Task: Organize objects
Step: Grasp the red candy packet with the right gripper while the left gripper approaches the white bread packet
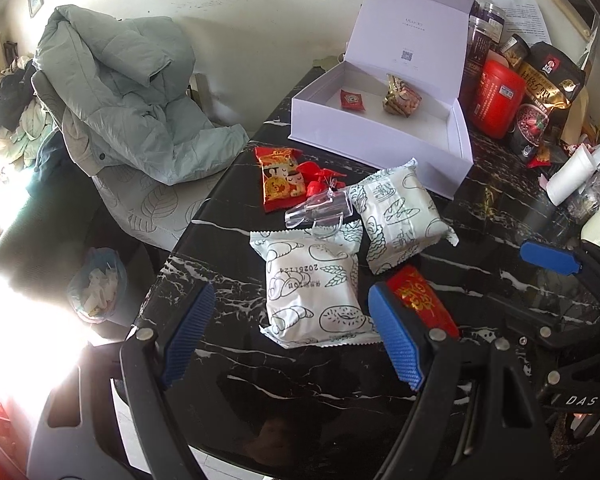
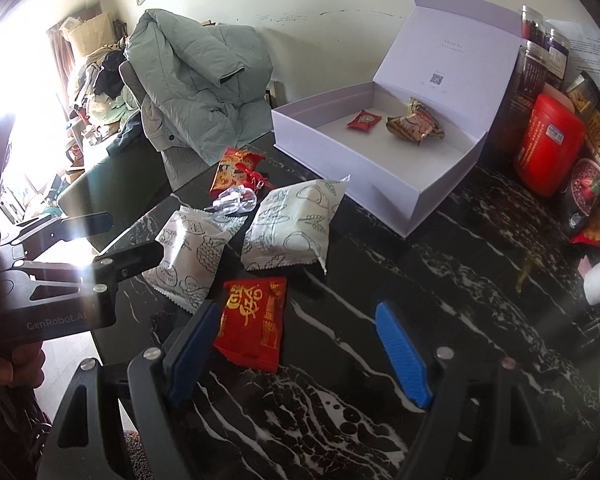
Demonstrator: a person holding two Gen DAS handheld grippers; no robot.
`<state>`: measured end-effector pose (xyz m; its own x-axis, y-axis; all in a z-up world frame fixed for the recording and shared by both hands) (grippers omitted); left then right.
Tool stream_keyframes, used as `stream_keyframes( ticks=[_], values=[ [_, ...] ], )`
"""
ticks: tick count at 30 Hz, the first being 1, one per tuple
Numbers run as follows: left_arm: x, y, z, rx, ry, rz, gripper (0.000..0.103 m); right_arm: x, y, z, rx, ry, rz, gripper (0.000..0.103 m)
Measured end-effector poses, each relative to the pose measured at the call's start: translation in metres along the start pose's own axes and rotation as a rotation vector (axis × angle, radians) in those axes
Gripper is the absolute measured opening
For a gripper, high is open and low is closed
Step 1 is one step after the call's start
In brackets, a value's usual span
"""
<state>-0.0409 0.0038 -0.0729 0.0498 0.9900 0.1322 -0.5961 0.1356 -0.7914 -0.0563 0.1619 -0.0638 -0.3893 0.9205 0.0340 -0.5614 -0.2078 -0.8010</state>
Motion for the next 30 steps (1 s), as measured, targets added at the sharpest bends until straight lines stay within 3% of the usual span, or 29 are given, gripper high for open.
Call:
stream_keyframes(
  ticks=[13,19,30],
  values=[
    [0.001,0.028,-0.001,-0.05,0.042,-0.105,0.079,-0.01,0.041,-0.008,-0.118,-0.007,0.106,0.081],
    [0.002,0.041,0.002,-0.073,0.069,-0.11,0.079,-0.013,0.057,-0.007,-0.161,-0.008,0.126,0.081],
    [0.001,0.065,0.002,-0.121,0.053,-0.146,0.079,-0.012,0.065,-0.005,-0.156,-0.025,0.128,0.081]
  ],
)
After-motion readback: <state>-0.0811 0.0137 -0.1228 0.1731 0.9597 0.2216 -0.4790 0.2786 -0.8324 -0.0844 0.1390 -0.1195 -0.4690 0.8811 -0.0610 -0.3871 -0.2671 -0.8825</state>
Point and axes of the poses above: each gripper's, at about its wrist camera, not at the fingertips, and y roughly the way its jaws point, x to its right, z to its top, the point moved 3 cm from there along y, roughly the way its jaws point, and after that the axes turned 8 degrees about -z, right-handed, at the moved point
